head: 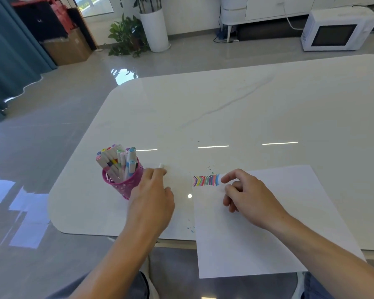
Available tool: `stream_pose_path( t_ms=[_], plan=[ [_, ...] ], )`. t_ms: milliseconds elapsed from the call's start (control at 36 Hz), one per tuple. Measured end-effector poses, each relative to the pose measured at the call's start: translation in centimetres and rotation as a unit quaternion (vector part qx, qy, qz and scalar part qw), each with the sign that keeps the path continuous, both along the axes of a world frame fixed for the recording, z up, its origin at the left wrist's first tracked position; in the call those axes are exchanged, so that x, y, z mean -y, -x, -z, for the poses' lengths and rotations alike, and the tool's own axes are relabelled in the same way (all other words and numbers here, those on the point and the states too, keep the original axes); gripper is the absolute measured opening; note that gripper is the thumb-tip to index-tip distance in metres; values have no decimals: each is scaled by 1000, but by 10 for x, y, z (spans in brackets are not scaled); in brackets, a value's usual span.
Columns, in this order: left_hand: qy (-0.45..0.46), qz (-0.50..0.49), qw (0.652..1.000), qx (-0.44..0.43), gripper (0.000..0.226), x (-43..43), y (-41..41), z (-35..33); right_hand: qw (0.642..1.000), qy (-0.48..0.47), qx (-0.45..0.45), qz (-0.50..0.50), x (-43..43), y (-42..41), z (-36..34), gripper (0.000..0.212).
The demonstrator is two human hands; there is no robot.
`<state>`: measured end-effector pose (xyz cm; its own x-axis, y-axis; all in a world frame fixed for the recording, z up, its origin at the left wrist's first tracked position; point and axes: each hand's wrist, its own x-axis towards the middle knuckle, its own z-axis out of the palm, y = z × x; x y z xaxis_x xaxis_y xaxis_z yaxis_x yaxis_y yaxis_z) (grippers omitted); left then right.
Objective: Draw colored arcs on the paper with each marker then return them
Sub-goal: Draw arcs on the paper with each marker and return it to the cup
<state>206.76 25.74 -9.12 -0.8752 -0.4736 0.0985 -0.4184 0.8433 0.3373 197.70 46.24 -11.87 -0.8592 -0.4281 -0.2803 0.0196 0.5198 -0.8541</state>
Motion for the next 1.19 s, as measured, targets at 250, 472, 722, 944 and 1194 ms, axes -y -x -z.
stream_pose_path(
  t_ms=[250, 472, 722, 944, 1194],
  plan=[
    [76, -21, 991, 108, 34, 6, 10, 15, 1000, -1, -5, -1, -2, 1, -1, 19],
    [94, -9, 987, 128, 17, 5, 13, 21, 1000, -6, -11, -3, -2, 1, -1, 17],
    [-67, 11, 998, 6, 26, -6, 20, 18, 1000, -3, -16, -24, -1, 0, -1, 13],
    [-401, 59, 911, -76, 53, -27, 26, 13, 996, 49, -52, -61, 3, -5, -1, 9],
    [-493, 82, 864, -58, 20, -43, 27, 16, 988, 16, -81, -129, -6, -1, 5, 16]
  ],
)
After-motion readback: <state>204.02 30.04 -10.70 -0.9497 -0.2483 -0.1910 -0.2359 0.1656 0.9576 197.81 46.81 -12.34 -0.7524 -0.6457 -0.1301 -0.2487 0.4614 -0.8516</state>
